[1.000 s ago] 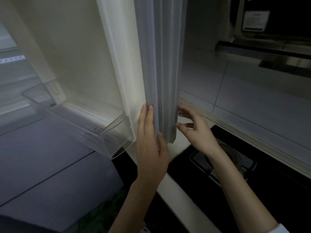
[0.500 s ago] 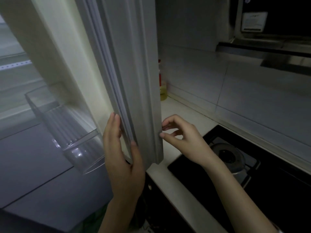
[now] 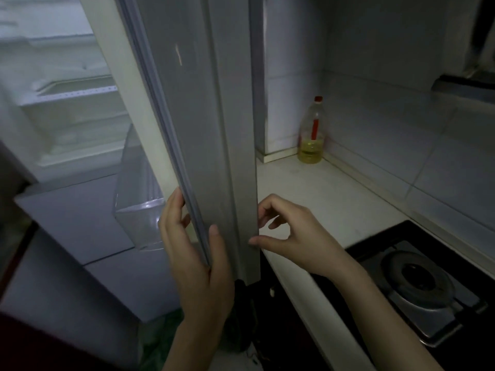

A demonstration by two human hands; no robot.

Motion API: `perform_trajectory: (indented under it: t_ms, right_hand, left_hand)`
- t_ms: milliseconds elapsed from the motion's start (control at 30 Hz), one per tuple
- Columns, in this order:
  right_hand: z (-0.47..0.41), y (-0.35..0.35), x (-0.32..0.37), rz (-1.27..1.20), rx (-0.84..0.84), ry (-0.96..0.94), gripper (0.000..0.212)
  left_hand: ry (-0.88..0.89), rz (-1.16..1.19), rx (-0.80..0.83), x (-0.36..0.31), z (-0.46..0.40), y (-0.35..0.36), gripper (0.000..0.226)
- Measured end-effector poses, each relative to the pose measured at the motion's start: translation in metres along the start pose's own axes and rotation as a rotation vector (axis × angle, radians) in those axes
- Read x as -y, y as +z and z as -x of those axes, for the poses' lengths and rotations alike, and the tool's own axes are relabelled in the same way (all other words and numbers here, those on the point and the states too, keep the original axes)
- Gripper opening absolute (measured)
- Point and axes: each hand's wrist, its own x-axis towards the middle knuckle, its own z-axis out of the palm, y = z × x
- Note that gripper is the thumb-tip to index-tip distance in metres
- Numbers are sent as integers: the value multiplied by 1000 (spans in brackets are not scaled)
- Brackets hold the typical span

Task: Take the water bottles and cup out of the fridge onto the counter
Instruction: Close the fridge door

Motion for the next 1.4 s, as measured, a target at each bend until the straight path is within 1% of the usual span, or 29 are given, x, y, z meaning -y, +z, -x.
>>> perform_trajectory:
  t_ms: [133, 233, 367, 433, 567, 633, 800, 900, 1033, 1100, 1233, 1400]
  right_hand:
    - [-10, 26, 15, -16, 36, -67, 33]
    - [-17, 46, 24, -21, 26, -112, 42]
    - [-29, 80, 39, -72, 45, -136, 51]
    - [-34, 96, 46, -102, 47, -145, 51]
    - [-43, 125, 61, -107, 37, -167, 45]
    - [-48, 138, 69, -103, 35, -172, 43]
    - [-60, 167, 85, -94, 26, -186, 43]
    - [-69, 182, 93, -97, 24, -194, 43]
    - [-83, 199, 100, -81, 19, -207, 50]
    - [-91, 206, 101, -64, 25, -216, 52]
    - [-108, 221, 101, -24, 36, -279, 55]
    - [-135, 239, 97, 20, 54, -313, 56]
  left_hand:
    - [-41, -63, -57, 6, -5, -21, 61]
    - [-87, -54, -60, 10, -10, -35, 65]
    - [-74, -84, -66, 12, -20, -56, 69]
    - [-83, -138, -65, 13, -26, -67, 72]
    - [-122, -183, -28, 23, -38, -94, 86]
    - [-129, -208, -17, 30, -45, -106, 89]
    - [-136, -253, -3, 49, -59, -133, 89]
    - [-116, -267, -14, 60, -67, -145, 83]
    - [-60, -323, -27, 76, -75, -162, 77]
    - [-61, -353, -34, 85, -78, -169, 75]
    - [-101, -373, -49, 97, -84, -180, 77]
    - [-139, -420, -72, 112, -97, -191, 85]
